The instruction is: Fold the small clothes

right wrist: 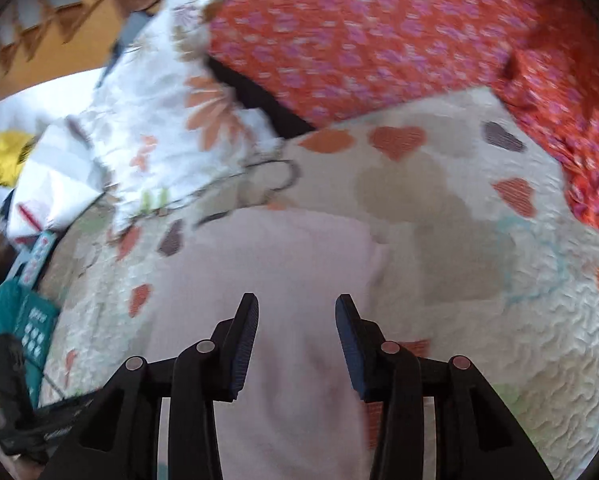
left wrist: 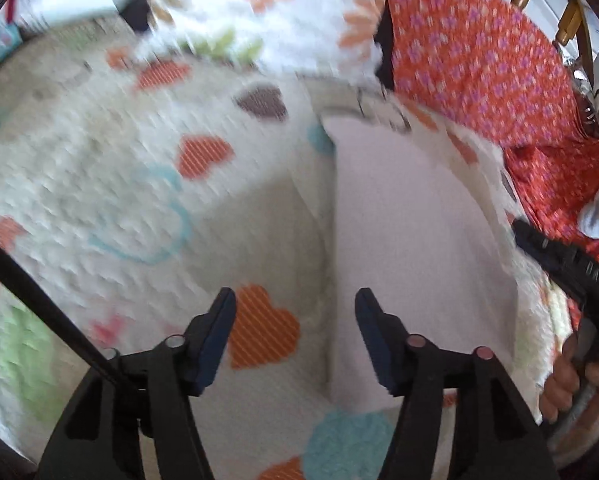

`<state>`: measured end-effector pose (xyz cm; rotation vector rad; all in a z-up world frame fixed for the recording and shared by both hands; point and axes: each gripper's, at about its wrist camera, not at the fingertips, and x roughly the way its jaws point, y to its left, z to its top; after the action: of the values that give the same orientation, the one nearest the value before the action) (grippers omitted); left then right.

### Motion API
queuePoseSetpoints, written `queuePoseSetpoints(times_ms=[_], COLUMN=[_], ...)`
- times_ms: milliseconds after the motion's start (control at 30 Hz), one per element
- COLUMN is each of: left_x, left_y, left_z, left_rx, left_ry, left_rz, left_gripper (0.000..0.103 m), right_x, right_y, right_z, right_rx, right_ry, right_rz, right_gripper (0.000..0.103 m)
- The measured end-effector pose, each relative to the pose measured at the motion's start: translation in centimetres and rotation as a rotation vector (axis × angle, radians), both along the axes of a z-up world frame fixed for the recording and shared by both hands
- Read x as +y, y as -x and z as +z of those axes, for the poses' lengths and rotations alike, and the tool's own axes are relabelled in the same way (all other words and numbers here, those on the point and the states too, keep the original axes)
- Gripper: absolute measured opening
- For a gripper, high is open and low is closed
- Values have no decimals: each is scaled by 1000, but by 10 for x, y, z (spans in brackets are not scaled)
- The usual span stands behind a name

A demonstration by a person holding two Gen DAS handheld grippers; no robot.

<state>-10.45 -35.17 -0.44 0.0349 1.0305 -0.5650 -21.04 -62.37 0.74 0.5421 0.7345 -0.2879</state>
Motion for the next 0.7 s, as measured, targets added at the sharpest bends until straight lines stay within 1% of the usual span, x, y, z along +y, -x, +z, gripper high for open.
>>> queuePoseSetpoints(times_ms=[67, 100, 167, 200, 233, 267, 333, 433, 533, 600, 700], left_x=[3, 5, 7, 11, 14, 18, 25, 32, 36, 42, 52], left_y=[2, 6, 11, 15, 19, 23, 30, 40, 50, 58, 73], left_z=[13, 23, 36, 45, 51, 58, 69, 81, 89, 91, 95], left_rx=[-99, -178, -291, -370, -430, -494, -573, -637, -685, -695, -683], left_ry=[-12, -24, -41, -48, -49, -45, -30, 3, -11, 1, 39], left_rz=[34, 53, 82, 105, 124, 141, 159, 140, 137, 121, 93], left_gripper=[76, 78, 85, 88, 95, 99, 101, 103, 103, 103, 103], right_x=[17, 24, 40, 46, 53, 60, 71, 86, 97, 103, 108], right_y=[-16, -23, -29, -30, -27, -23, -9, 16, 39, 50, 70], right_z=[-9, -14, -32, -40, -49, -56, -65, -72, -65, -56, -43], right_rx=[27, 43, 86, 112, 140, 161, 180, 217, 220, 218, 186], right_ry=[10, 20, 33, 41, 56, 72, 100, 115, 144, 153, 122], right_rz=[52, 66, 88, 93, 98, 101, 107, 115, 108, 91, 68], right_gripper=[39, 35, 34, 34, 34, 34, 34, 34, 34, 34, 34])
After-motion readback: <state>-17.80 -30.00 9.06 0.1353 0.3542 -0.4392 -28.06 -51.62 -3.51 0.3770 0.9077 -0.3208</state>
